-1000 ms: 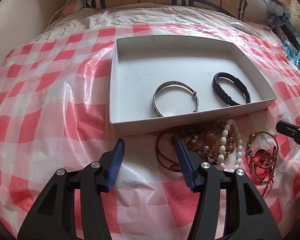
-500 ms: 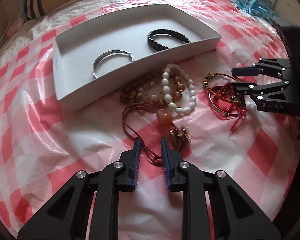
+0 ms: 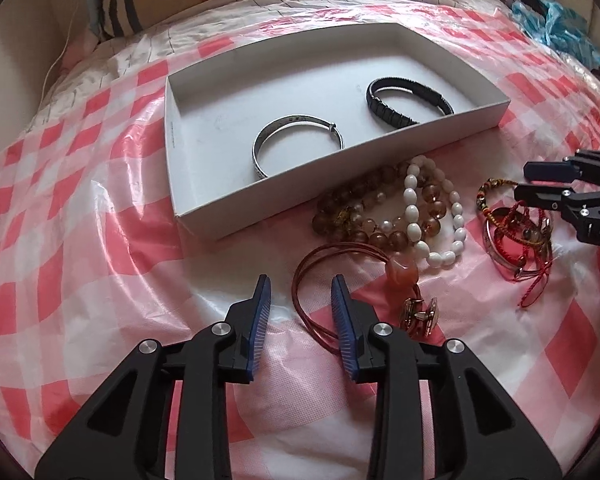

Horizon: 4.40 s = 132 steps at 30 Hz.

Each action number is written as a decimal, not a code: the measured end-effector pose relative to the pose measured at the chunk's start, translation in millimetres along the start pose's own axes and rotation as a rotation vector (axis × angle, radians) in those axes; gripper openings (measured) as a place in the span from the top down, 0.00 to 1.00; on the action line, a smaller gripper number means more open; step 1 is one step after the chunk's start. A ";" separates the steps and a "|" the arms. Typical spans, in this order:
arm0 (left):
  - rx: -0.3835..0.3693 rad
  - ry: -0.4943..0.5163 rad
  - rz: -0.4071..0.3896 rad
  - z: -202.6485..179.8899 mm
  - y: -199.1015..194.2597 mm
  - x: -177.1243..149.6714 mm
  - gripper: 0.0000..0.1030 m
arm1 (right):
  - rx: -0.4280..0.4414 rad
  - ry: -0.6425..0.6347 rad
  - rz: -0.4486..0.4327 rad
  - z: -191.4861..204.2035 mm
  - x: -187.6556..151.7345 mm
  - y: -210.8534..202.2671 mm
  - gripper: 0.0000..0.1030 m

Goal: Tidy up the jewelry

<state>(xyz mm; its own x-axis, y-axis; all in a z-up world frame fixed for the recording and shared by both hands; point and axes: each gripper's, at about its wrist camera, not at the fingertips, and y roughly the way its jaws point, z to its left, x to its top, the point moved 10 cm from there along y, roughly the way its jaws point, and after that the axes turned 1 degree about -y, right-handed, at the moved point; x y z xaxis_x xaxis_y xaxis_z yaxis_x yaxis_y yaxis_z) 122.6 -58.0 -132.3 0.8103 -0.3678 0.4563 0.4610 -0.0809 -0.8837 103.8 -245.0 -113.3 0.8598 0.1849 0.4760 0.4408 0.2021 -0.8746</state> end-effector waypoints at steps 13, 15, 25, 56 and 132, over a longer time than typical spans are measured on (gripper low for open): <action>-0.257 -0.123 -0.135 -13.2 -42.6 21.6 0.98 | 0.145 0.113 -0.098 -8.7 12.9 -22.2 0.96; -0.280 -0.157 -0.158 -10.5 -47.1 25.5 0.98 | 0.198 0.163 -0.109 -10.3 14.6 -25.3 0.96; -0.322 -0.218 -0.273 -5.2 -69.6 40.8 0.98 | 0.412 0.267 -0.204 -1.1 31.9 -50.7 0.96; -0.119 -0.093 -0.310 -21.0 -71.3 42.6 0.98 | 0.540 0.322 -0.313 -0.5 47.8 -78.4 0.96; -0.147 -0.280 -0.237 -1.9 -48.7 70.3 0.69 | 0.364 0.350 -0.218 -17.6 78.7 -34.1 0.96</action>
<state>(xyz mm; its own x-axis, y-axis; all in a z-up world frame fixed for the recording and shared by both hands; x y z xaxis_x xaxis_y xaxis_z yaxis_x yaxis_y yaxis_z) 156.4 -81.7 -57.4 0.7646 -0.0573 0.6420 0.6066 -0.2727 -0.7468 161.0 -254.3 -47.7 0.8202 -0.2171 0.5292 0.5542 0.5307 -0.6413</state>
